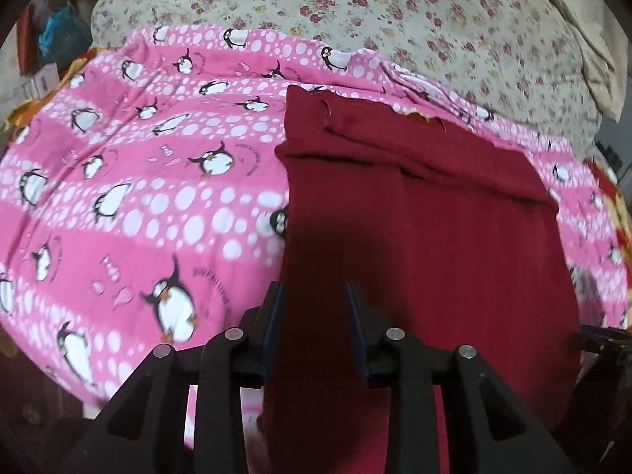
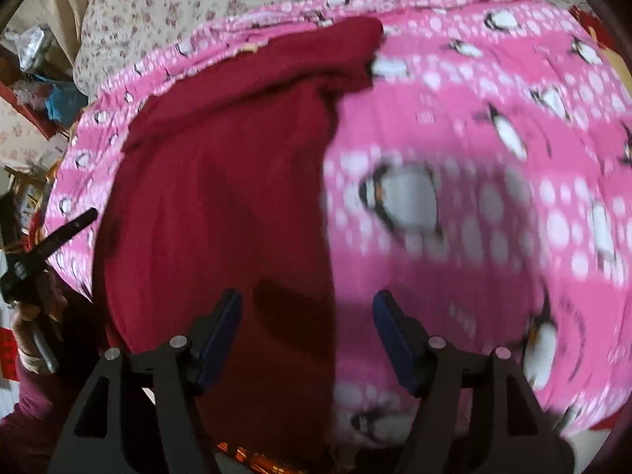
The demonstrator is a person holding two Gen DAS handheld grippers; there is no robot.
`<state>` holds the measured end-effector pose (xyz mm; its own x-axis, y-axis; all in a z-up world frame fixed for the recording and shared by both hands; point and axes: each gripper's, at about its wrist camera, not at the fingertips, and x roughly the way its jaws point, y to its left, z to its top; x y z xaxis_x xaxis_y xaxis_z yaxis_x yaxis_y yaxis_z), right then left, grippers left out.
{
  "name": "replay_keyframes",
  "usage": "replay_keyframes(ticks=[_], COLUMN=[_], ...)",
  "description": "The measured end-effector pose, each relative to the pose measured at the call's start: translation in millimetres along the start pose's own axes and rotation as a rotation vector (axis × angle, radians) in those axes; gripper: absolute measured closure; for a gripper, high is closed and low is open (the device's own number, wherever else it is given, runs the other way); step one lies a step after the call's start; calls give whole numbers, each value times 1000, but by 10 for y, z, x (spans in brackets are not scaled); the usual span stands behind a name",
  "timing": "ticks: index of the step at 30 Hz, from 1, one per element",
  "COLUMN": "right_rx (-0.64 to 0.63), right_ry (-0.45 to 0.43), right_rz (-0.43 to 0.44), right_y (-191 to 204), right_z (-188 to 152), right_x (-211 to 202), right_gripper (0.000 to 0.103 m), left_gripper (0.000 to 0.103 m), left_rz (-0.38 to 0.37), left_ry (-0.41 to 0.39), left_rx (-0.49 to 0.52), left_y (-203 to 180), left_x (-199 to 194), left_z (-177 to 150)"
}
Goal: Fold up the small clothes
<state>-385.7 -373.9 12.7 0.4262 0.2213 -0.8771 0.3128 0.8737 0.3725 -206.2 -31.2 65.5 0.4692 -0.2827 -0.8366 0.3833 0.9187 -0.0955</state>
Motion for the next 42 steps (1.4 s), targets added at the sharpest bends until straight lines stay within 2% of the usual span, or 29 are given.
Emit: replay_keyframes(ticks=[6,15,26,33,42], right_rx=[-8,-40,-47,-46,-19], right_ry=[-9,33,86,132,154], right_rz=[3,19,41,75,114], right_y=[25,123,127,192,245], right_z=[-206,-378,-602,-719,-791], right_x=[-19,-11,12,95,176], right_gripper=[26,26,26,26,23], left_gripper=[92,92,92,92,89], left_rz=[23,10,-89,-136,-155], left_ry=[-3,24,99,208,248], left_rx=[29,-4,-93,-138,-135], left_y=[-26,60,237,301,253], left_x=[-104,-184,-236,-135,-56], left_z=[-153,-374,-725,-1049,-1112])
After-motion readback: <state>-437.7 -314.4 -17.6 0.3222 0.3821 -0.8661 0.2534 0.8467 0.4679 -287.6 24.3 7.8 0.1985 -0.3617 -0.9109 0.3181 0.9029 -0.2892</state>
